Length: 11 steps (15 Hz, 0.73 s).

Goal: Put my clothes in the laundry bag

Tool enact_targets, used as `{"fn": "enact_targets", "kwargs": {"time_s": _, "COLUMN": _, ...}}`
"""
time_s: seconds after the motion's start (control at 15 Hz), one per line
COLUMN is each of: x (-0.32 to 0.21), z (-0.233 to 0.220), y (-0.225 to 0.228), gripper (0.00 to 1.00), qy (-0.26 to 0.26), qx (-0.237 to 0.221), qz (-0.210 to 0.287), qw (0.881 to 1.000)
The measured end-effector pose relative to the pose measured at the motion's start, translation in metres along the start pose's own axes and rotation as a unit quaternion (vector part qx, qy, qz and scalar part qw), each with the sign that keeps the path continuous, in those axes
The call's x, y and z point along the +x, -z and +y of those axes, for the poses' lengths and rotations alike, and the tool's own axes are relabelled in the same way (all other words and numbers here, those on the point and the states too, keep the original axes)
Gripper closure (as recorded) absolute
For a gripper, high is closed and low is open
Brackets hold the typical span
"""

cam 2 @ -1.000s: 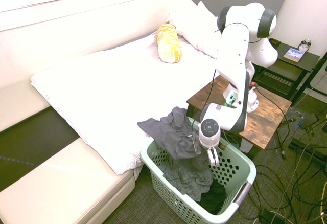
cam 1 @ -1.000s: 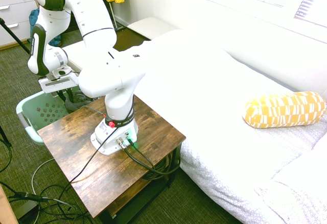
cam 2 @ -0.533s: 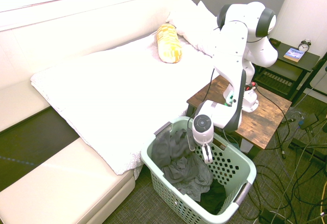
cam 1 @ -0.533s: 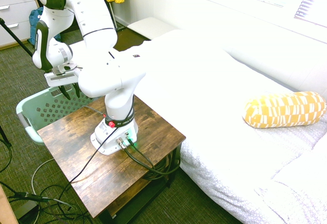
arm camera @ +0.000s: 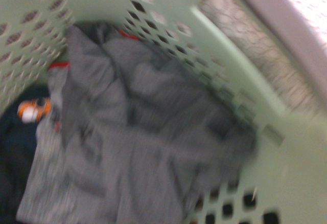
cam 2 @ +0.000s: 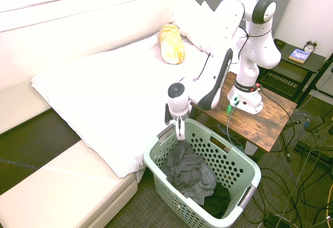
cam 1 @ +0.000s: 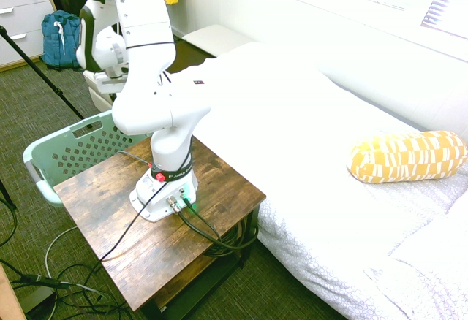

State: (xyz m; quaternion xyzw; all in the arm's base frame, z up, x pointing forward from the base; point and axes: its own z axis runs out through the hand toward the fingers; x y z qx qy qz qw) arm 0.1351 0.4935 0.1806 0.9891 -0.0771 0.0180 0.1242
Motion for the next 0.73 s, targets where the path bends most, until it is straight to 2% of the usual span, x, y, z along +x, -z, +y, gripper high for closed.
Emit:
{"fn": "enact_targets", "kwargs": {"time_s": 0.2, "x": 0.13, "z": 0.065, "y": 0.03, "gripper": 0.0, "qy": -0.074, "qx": 0.022, "qz": -0.005, "qw": 0.997}}
{"fn": "enact_targets", "kwargs": {"time_s": 0.4, "x": 0.256, "z": 0.188, "y": 0.035, "gripper": 0.0, "qy": -0.158, "qx": 0.037, "qz": -0.024, "qw": 0.986}}
{"fn": "enact_targets", "kwargs": {"time_s": 0.6, "x": 0.338, "z": 0.307, "y": 0.013, "gripper": 0.0, "qy": -0.247, "qx": 0.054, "qz": -0.039, "qw": 0.967}}
{"fn": "enact_targets", "kwargs": {"time_s": 0.73, "x": 0.37, "z": 0.365, "y": -0.013, "gripper": 0.0, "qy": -0.314, "qx": 0.061, "qz": -0.049, "qw": 0.946}}
